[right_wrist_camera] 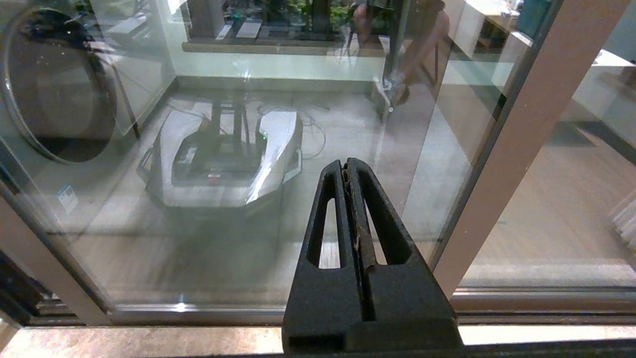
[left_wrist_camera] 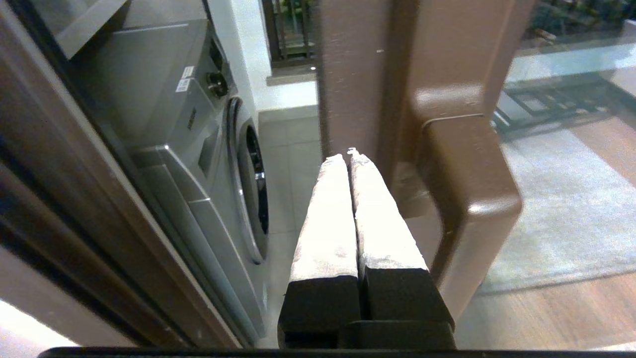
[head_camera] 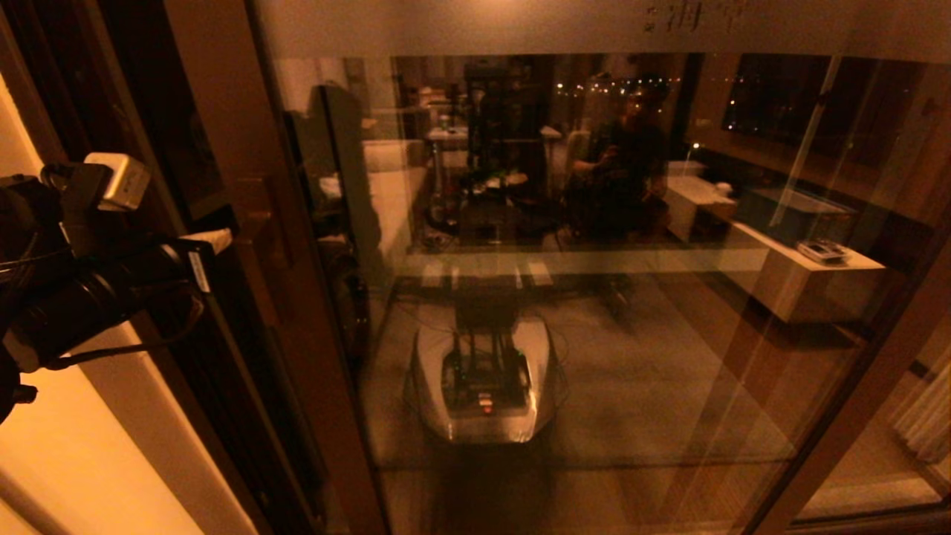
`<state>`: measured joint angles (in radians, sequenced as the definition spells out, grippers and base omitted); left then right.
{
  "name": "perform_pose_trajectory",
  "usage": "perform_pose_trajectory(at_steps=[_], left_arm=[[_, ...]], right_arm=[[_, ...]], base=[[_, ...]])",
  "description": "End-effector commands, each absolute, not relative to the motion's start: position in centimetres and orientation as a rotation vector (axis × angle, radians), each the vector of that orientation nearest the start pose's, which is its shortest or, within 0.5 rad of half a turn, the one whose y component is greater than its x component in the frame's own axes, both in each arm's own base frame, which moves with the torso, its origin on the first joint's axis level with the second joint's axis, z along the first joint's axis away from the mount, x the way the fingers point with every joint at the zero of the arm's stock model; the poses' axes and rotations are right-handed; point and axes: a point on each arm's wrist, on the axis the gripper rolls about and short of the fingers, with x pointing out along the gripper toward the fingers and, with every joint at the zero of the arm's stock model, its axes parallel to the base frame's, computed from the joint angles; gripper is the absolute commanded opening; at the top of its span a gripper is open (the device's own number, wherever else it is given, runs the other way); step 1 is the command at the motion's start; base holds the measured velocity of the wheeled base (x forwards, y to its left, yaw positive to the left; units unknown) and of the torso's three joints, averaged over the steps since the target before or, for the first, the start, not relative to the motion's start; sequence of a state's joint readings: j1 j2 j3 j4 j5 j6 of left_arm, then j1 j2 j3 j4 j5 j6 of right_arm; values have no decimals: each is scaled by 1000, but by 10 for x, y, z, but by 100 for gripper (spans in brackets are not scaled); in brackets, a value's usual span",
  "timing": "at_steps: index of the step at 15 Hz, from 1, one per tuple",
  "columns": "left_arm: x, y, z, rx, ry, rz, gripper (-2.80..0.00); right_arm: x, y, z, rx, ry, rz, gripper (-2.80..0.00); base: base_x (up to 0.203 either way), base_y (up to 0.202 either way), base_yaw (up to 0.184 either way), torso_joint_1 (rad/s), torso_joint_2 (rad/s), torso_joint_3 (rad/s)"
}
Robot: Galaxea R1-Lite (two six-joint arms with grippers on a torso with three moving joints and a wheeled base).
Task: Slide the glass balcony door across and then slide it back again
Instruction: Open the slid door
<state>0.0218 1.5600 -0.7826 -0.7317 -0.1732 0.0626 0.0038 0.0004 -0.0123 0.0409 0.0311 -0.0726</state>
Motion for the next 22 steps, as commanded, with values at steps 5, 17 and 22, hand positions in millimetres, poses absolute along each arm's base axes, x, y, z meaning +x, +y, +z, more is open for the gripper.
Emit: perform_pose_trajectory(at_steps=[5, 17, 22], left_arm=[[278, -13, 229, 60, 29, -201, -280], [276, -39, 228, 82, 29, -239, -280], [277, -44, 227, 83, 33, -252, -280]], right_arm=[[-24, 1, 75, -73, 29, 38, -280], [-24, 1, 75, -73, 29, 38, -280], [-24, 1, 75, -73, 29, 38, -280]], base=[[0, 0, 0, 0, 0, 0], [0, 0, 0, 0, 0, 0], [0, 0, 0, 0, 0, 0]])
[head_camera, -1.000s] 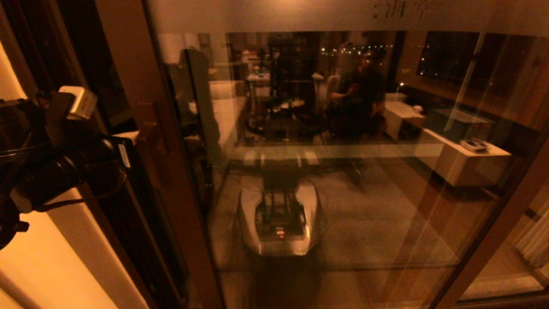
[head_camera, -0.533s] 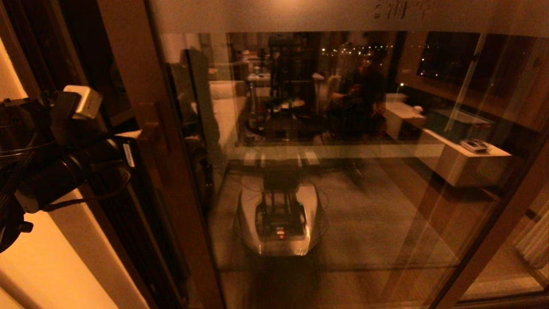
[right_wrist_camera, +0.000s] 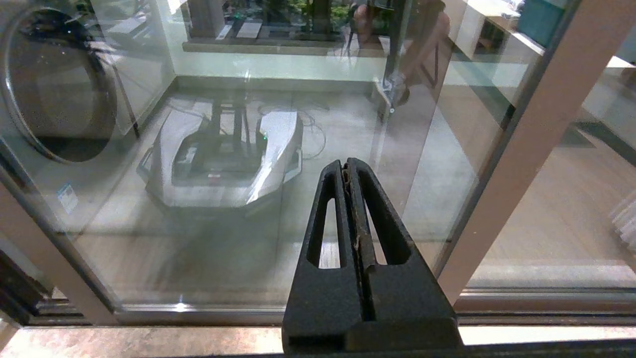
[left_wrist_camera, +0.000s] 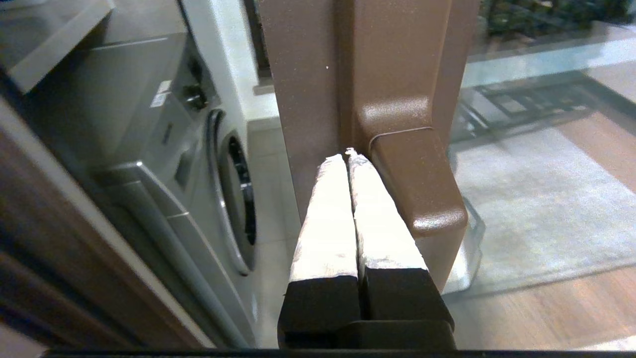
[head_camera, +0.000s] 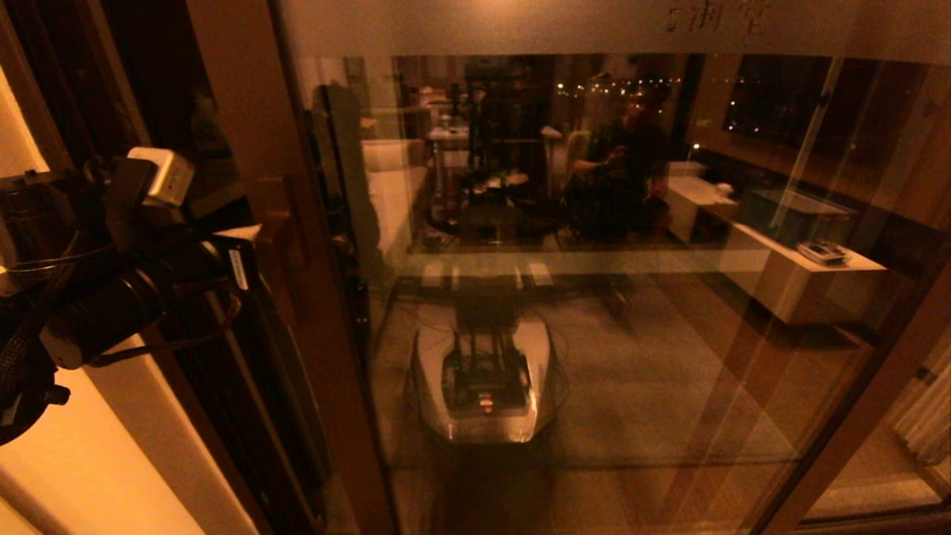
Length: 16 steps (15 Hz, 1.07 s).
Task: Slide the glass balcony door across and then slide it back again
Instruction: Open the slid door
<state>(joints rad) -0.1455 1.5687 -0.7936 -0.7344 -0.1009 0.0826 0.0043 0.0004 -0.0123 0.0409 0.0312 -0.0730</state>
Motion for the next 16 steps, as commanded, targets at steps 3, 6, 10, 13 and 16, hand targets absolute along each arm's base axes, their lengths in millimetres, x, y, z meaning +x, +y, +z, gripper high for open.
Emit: perform_pose_trajectory(at_steps=[3, 6, 10, 13, 16], left_arm=[[279, -53, 226, 87, 35, -264, -280], [278, -64, 227, 89, 29, -283, -280], [277, -88, 221, 95, 50, -297, -280], [278, -98, 216, 99, 64, -326, -280], [278, -104, 213, 102, 72, -340, -280]], right_arm=[[-24, 1, 75, -73, 29, 37, -280], [-24, 1, 75, -73, 29, 38, -280], [-24, 1, 75, -73, 29, 38, -280], [-24, 1, 75, -73, 29, 36, -280], [-24, 1, 75, -73, 29, 37, -280]], base=[[0, 0, 0, 0, 0, 0], [0, 0, 0, 0, 0, 0], [0, 0, 0, 0, 0, 0], [0, 0, 0, 0, 0, 0], [0, 0, 0, 0, 0, 0]])
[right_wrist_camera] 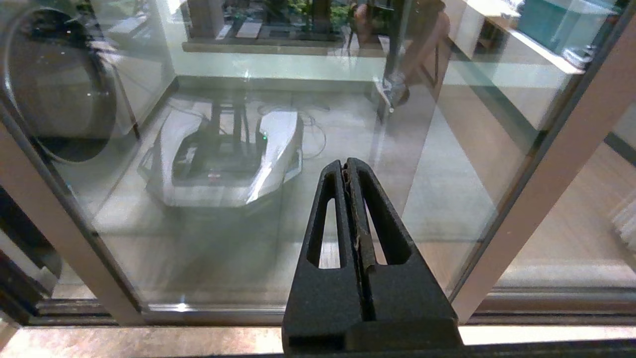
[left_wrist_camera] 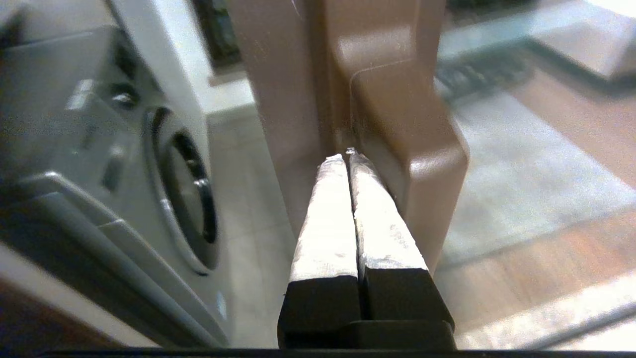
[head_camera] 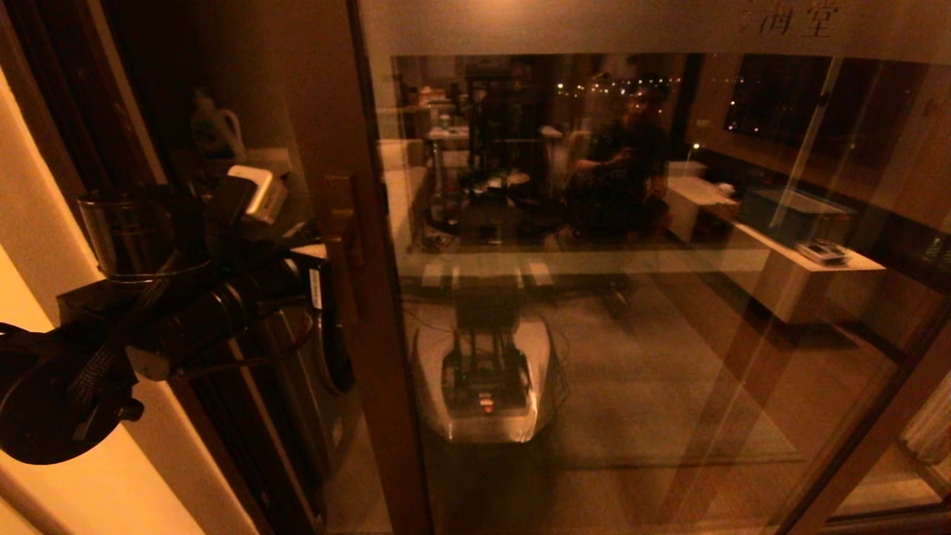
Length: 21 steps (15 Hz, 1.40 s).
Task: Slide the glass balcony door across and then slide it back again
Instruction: Open the slid door
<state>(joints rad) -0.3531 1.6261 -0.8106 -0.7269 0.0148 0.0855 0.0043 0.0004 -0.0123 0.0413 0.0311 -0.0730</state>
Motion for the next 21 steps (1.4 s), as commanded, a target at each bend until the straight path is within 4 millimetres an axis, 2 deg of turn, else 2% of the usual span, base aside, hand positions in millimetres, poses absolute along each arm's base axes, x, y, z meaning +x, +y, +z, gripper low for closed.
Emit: perform_pose_trajectory(at_steps=[1, 7, 14, 21], left_arm=[[277, -105, 213, 102, 72, -345, -280], [287, -117, 221, 97, 43, -311, -280], [292, -144, 222, 97, 29, -341, -280], [291, -157, 226, 93, 10, -370, -280]], right_arm=[[-24, 1, 75, -73, 29, 38, -280], [-24, 1, 75, -73, 29, 38, -280], [-24, 1, 75, -73, 29, 36, -280], [-24, 1, 75, -73, 29, 37, -280]], base=[[0, 0, 0, 0, 0, 0], [0, 0, 0, 0, 0, 0], [0, 0, 0, 0, 0, 0], [0, 0, 0, 0, 0, 0]])
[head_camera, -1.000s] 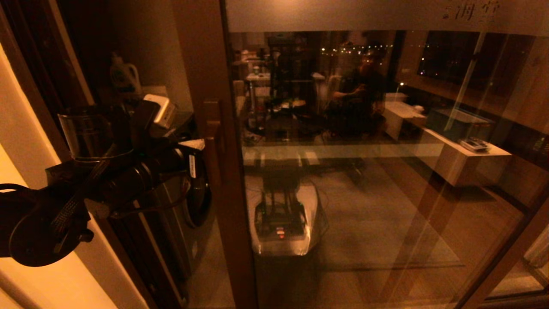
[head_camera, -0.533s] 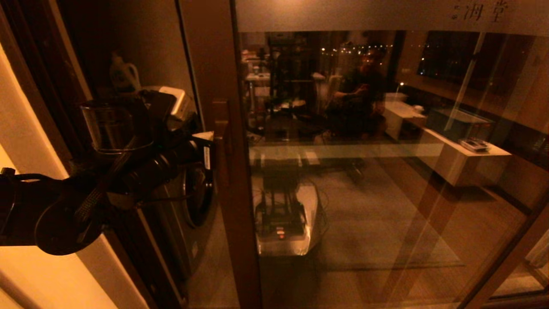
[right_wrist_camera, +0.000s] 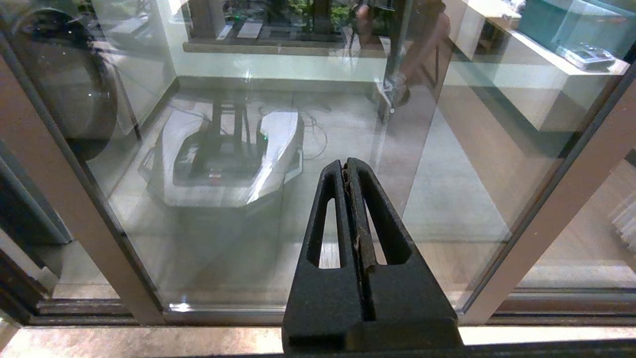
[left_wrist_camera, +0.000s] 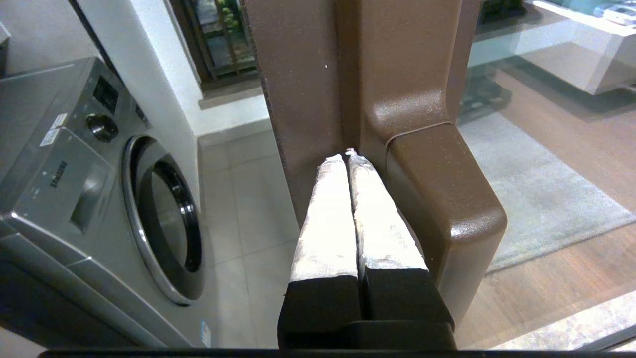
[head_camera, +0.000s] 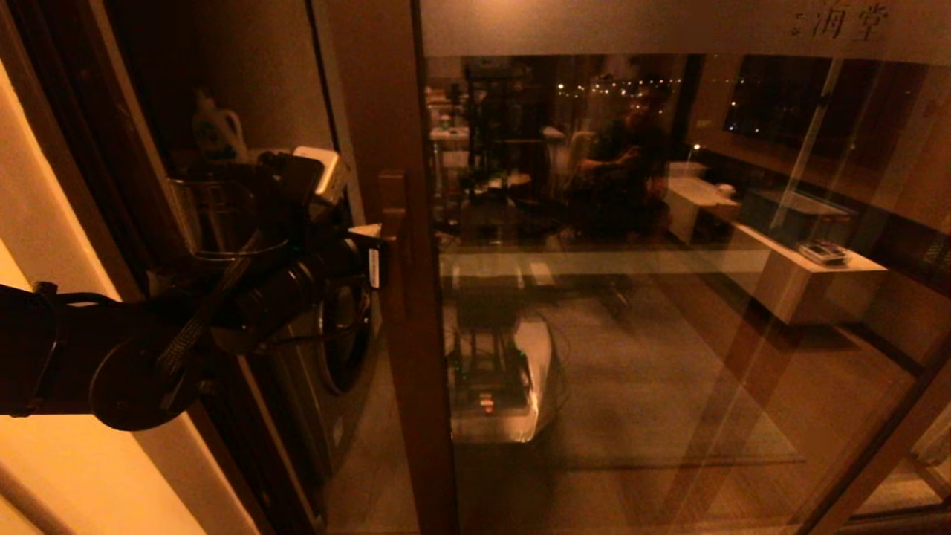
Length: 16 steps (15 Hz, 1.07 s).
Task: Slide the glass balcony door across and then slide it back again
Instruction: Open the slid door
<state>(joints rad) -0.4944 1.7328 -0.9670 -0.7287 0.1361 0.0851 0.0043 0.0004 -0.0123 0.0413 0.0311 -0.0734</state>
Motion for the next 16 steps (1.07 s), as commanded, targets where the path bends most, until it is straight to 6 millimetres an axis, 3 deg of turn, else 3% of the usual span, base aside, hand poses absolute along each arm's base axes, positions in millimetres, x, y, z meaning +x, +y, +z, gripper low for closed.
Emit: perform_pose_trajectory(at_steps=[1, 16], left_arm=[[292, -159, 228, 92, 5, -362, -280], [290, -191, 229, 103, -14, -412, -280]], right_arm=[[-24, 1, 75, -73, 29, 38, -280], [-24, 1, 75, -73, 29, 36, -280]], base=[[0, 0, 0, 0, 0, 0], [0, 0, 0, 0, 0, 0]])
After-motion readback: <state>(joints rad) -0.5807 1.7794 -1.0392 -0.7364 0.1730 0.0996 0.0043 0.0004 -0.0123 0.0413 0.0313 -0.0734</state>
